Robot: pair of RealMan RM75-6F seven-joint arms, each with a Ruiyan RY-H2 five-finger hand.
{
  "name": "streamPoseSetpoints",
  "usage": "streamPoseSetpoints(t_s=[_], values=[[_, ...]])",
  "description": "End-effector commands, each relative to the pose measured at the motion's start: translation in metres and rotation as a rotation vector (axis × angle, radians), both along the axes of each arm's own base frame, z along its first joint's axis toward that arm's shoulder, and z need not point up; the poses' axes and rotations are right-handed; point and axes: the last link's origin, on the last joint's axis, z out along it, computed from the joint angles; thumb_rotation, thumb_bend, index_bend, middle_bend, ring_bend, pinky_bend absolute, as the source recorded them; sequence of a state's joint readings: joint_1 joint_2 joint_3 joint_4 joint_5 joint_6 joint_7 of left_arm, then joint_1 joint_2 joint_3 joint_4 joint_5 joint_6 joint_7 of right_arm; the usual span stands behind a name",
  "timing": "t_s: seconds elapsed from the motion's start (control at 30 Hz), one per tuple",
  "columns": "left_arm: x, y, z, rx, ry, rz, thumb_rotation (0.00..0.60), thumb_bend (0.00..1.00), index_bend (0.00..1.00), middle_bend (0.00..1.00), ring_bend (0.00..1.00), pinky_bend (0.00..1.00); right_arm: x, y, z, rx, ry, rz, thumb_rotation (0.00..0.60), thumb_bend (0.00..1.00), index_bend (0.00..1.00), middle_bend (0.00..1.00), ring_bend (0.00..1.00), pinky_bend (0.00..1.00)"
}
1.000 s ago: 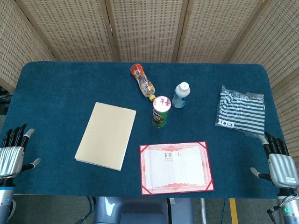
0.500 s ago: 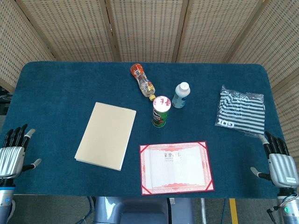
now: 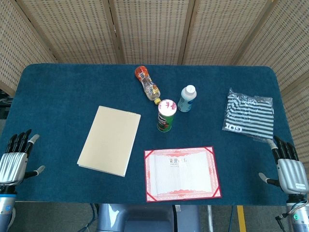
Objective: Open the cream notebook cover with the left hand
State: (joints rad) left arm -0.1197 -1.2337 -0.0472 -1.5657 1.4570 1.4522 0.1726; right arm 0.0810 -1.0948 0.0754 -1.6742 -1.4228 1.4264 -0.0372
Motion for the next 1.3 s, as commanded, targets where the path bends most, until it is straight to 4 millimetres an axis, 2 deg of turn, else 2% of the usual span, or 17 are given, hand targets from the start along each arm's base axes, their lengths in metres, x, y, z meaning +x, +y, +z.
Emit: streamPoseSetpoints(t_s=[0.03, 0.23, 0.43, 0.5, 0.9, 1.3], values=[[0.002, -0.001, -0.002, -0.01, -0.002, -0.008, 0.6, 0.0, 0.0, 0.0, 0.0, 0.0, 0.0, 0.0, 0.0, -0.002, -0.002, 0.0, 0.6, 0.05, 0.03, 0.0, 0.0, 0.0], [0.008, -0.001, -0.011, -0.045, -0.006, -0.028, 0.6, 0.0, 0.0, 0.0, 0.0, 0.0, 0.0, 0.0, 0.0, -0.001, -0.001, -0.002, 0.6, 0.05, 0.03, 0.0, 0.0, 0.0], [0.019, 0.001, -0.031, -0.123, 0.015, -0.06, 0.6, 0.0, 0.0, 0.0, 0.0, 0.0, 0.001, 0.0, 0.0, -0.001, -0.005, -0.003, 0.6, 0.05, 0.03, 0.0, 0.0, 0.0], [0.028, 0.003, -0.045, -0.172, 0.03, -0.088, 0.6, 0.0, 0.0, 0.0, 0.0, 0.0, 0.001, 0.0, -0.001, 0.001, -0.009, -0.003, 0.6, 0.05, 0.03, 0.0, 0.0, 0.0], [0.053, 0.016, -0.076, -0.237, 0.058, -0.138, 0.6, 0.0, 0.0, 0.0, 0.0, 0.0, 0.001, 0.0, -0.001, 0.007, -0.025, -0.005, 0.6, 0.05, 0.03, 0.0, 0.0, 0.0], [0.081, 0.023, -0.108, -0.333, 0.108, -0.202, 0.6, 0.11, 0.0, 0.0, 0.0, 0.0, 0.002, 0.0, -0.001, 0.014, -0.055, -0.006, 0.6, 0.05, 0.03, 0.0, 0.0, 0.0]])
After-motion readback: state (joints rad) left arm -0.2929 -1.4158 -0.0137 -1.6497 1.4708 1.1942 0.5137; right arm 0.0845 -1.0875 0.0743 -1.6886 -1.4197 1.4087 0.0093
